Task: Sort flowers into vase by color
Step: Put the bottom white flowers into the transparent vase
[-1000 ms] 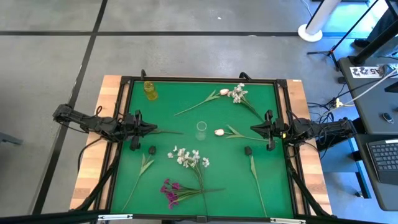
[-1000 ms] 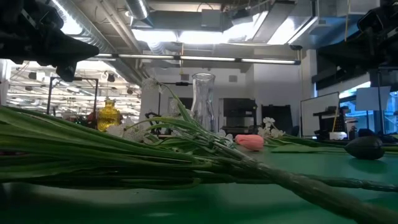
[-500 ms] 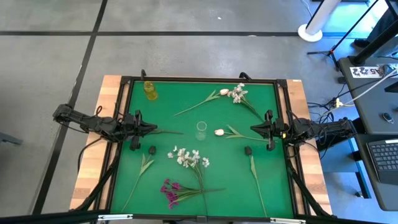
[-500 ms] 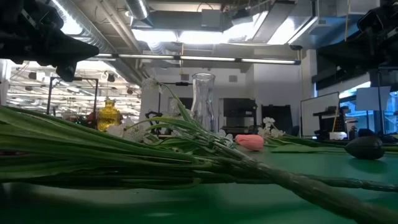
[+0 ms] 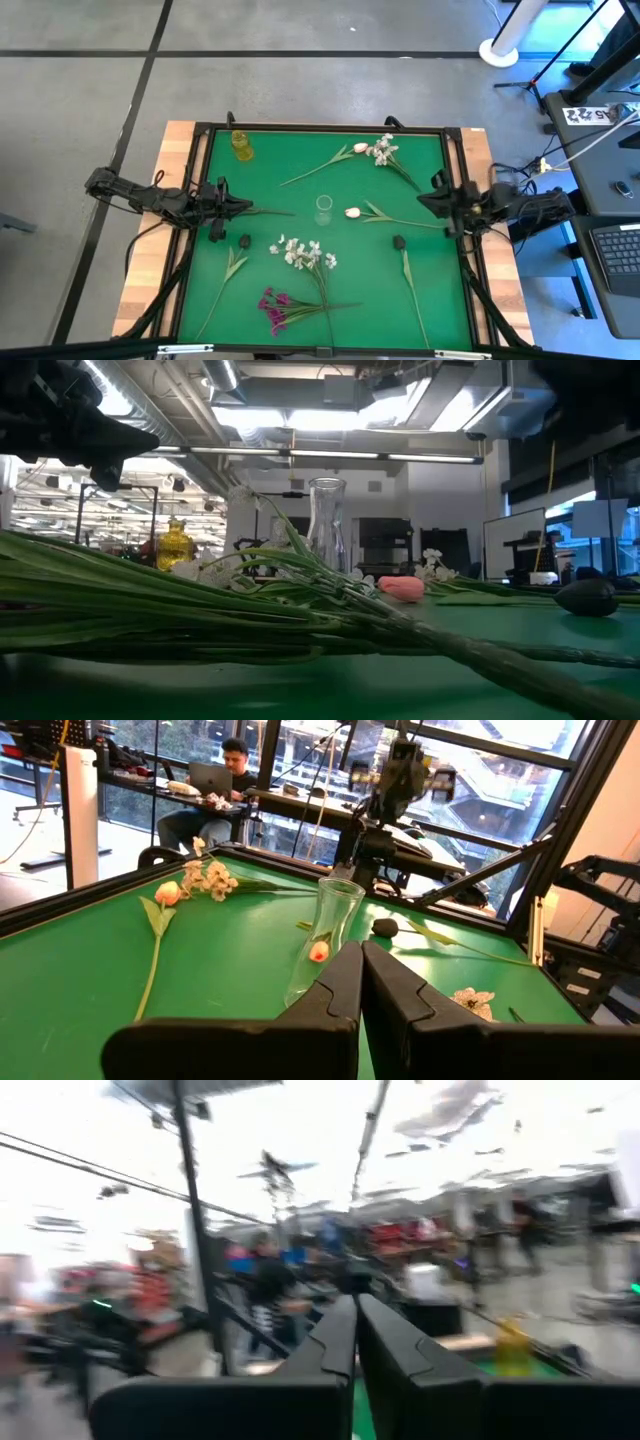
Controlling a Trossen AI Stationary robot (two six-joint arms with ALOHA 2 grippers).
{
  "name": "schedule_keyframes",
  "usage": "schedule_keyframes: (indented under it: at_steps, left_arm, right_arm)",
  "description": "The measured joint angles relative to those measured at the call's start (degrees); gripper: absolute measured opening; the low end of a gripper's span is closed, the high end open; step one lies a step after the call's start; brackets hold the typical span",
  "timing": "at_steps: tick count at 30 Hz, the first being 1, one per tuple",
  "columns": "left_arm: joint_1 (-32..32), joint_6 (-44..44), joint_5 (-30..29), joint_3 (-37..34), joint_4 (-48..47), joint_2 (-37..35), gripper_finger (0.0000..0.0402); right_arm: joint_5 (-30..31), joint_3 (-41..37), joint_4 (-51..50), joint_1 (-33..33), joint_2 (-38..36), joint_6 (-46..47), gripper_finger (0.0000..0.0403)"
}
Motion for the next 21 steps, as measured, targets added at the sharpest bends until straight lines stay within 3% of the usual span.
schedule_keyframes:
  at_steps: [3, 10, 16, 21]
  left_arm:
    - [-0.01, -0.01, 0.01, 0.01, -0.02, -0.01, 0.0000]
    - [-0.01, 0.00, 0.01, 0.00, 0.00, 0.01, 0.0000]
    - [0.01, -0.01, -0.01, -0.01, 0.00, -0.01, 0.0000]
    - [0.00, 0.01, -0.01, 0.00, 0.00, 0.01, 0.0000]
  right_arm:
    - [-4.18, 3.54, -0.80, 0.00, 5.17, 2.08, 0.0017]
    - [-9.16, 14.69, -2.32, 0.00, 25.56, 5.90, 0.0017]
    - [-8.98, 26.87, -24.15, 0.61, 40.62, 11.92, 0.0017]
    - [-3.01, 32.95, -34.07, 8.03, 50.75, 20.20, 0.0017]
